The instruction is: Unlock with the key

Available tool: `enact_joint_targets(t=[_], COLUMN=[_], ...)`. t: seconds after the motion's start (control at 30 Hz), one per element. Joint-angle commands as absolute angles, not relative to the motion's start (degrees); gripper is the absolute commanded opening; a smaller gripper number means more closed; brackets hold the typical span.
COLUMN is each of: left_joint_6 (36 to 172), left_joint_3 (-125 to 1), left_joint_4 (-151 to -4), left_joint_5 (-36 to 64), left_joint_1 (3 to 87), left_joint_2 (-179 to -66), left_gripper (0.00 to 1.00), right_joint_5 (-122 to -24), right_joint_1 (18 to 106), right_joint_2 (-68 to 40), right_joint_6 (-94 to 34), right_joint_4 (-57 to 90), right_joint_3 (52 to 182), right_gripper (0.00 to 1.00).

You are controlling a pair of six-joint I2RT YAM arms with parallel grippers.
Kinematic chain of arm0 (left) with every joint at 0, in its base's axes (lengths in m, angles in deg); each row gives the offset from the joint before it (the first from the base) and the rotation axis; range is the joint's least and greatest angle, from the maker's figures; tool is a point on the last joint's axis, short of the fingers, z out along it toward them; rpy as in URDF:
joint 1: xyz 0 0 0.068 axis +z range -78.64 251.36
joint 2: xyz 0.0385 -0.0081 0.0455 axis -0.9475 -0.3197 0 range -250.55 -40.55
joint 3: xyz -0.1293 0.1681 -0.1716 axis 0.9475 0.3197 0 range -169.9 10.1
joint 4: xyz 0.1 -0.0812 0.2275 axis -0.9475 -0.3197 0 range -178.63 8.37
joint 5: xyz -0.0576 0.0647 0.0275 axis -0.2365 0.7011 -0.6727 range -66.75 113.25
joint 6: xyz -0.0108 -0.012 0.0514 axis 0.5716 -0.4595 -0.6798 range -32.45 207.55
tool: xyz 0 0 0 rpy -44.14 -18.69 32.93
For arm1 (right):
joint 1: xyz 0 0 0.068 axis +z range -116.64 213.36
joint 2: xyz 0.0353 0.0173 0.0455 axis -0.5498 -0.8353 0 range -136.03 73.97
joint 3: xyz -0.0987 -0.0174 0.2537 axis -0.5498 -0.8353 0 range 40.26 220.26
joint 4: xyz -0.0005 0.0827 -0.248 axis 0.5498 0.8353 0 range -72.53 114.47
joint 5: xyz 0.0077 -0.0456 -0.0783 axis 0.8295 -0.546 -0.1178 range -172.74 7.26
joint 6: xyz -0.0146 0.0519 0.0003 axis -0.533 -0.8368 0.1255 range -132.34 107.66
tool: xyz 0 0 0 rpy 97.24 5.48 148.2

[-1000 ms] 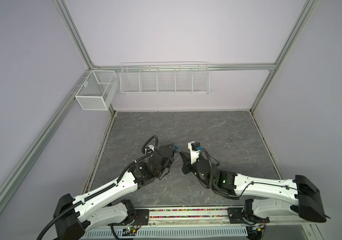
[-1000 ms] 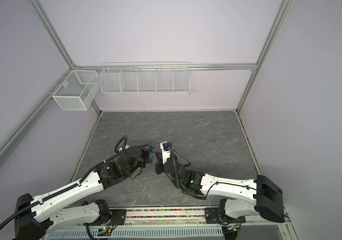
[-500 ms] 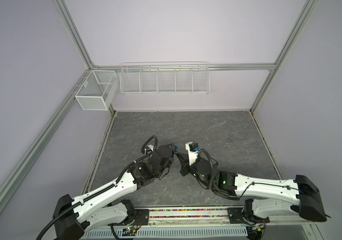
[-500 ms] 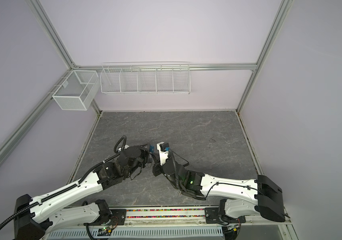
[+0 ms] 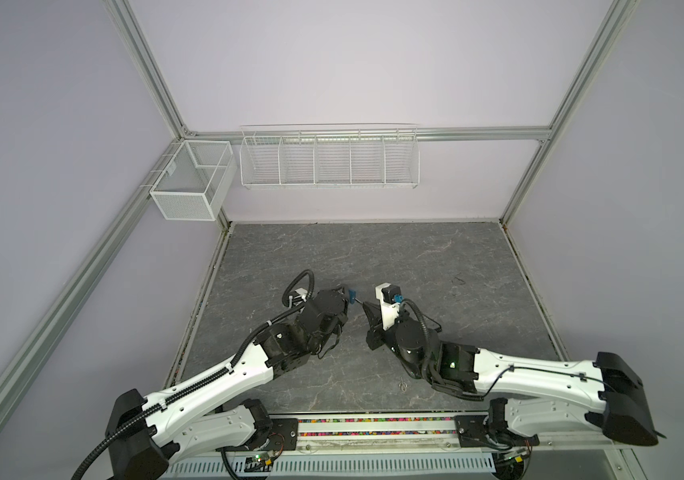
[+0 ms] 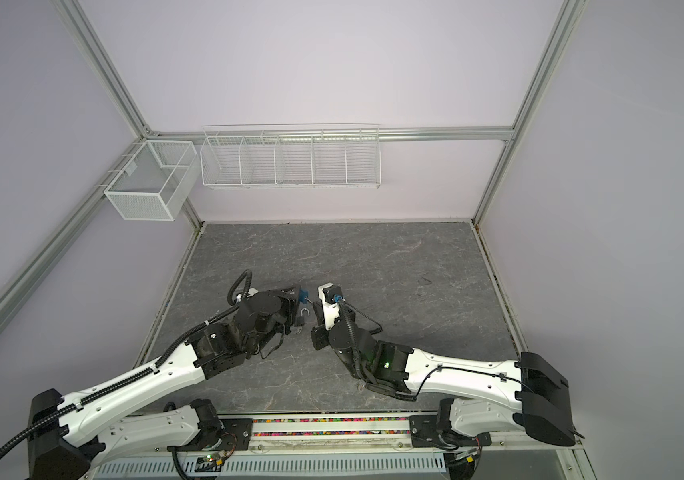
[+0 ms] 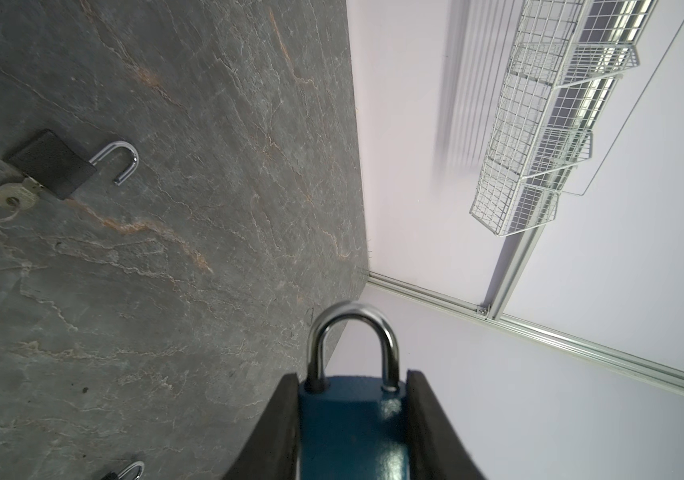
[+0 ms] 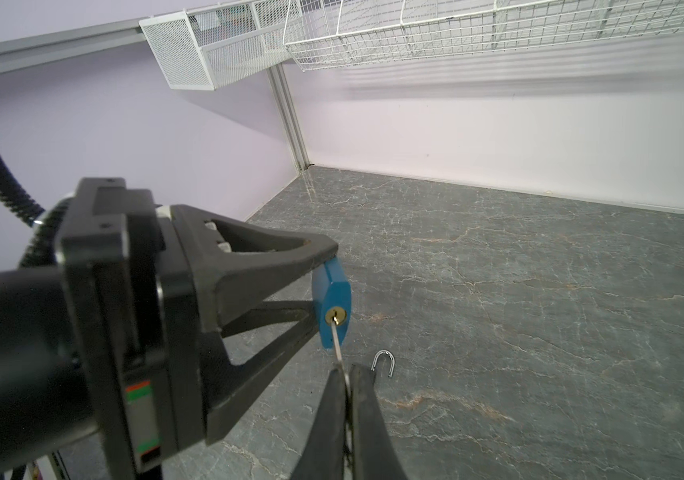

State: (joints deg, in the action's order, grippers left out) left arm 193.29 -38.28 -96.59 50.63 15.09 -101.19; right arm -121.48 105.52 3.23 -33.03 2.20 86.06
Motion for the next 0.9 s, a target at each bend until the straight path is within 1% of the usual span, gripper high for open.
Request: enact_joint_targets(t=[0.0, 0.7, 0.87], left_joint_6=[192.8, 192.5, 192.3], left_joint_3=[-40.8, -40.9, -41.0], left_joint_4=[-95.7, -95.2, -94.8], left_joint_5=[51.6, 51.1, 51.2], left_joint_1=[14.8, 14.8, 14.8], left_joint_2=[-101.4, -101.2, -101.0], left_gripper=[0.0, 0.0, 0.0], right_joint_5=[-121.9, -124.0, -121.6], right_joint_1=[105.8, 104.2, 104.2], right_joint_2=[2.8, 0.9, 0.4], right_joint_6=[-31.4, -29.9, -29.5], right_joint_4=[1.0, 2.3, 1.7], right_joint_3=[86.6, 88.8, 88.9], right_gripper=[0.06, 0.06, 0.06])
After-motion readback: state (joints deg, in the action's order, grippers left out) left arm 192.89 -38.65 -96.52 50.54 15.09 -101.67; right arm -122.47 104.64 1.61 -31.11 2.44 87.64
